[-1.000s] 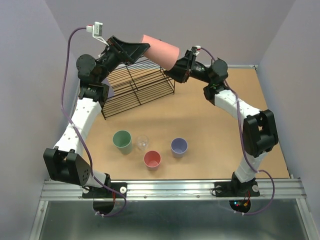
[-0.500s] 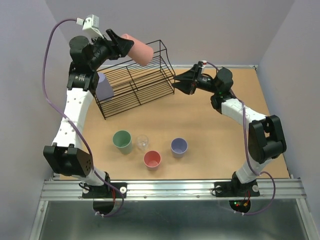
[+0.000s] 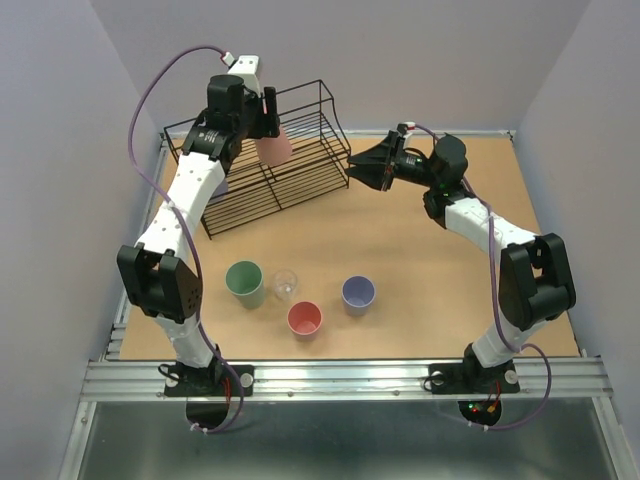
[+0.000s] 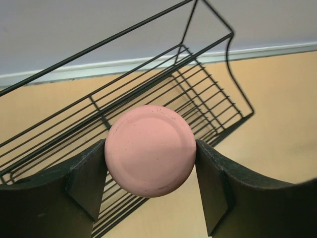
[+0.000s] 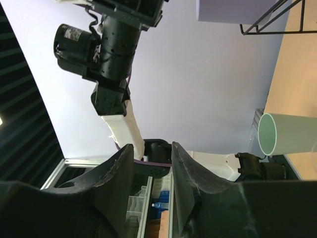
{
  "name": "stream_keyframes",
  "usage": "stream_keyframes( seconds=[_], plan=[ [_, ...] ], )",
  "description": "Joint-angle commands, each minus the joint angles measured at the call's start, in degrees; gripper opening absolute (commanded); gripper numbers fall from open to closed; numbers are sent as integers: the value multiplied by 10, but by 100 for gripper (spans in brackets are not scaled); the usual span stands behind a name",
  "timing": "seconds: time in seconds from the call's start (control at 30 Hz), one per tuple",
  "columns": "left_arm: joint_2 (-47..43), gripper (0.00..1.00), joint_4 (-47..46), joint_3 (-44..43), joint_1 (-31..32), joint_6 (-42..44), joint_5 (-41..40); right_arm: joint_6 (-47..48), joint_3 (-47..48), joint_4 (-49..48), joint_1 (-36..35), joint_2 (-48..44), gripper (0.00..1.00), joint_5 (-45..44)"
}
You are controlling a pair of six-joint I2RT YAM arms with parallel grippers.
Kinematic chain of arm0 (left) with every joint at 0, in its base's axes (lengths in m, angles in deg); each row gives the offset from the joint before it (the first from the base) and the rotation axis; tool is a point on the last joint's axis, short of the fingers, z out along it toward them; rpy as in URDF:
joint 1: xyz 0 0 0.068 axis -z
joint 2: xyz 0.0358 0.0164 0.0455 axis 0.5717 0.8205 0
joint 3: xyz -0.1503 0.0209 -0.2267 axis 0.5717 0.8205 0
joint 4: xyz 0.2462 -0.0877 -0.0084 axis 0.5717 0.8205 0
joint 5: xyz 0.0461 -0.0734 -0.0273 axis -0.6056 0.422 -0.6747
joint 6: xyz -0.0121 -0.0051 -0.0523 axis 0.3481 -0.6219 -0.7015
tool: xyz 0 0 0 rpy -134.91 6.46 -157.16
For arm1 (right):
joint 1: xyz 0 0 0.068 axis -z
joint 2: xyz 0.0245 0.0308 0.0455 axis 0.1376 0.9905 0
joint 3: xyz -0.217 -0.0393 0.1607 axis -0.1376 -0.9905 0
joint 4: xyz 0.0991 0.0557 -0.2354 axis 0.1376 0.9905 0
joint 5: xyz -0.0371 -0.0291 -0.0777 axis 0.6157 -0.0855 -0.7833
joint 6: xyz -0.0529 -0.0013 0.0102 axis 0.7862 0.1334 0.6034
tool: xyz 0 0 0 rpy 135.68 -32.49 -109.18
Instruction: Load the cups into the dish rack
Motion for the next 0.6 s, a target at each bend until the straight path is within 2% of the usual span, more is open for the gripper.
stream_keyframes(
  seconds=[0.0,0.33,0.57],
  plan=[
    [-11,0,-15,-6,-3,40,-72,19,-3,-1,2,-22,42,10],
    [-1,0,-37,34,-3,45,-95,35,1,19,3,-21,40,15],
    [-24,0,-47,93,-5,60,-113,44,6,30,2,-16,38,17]
  ],
)
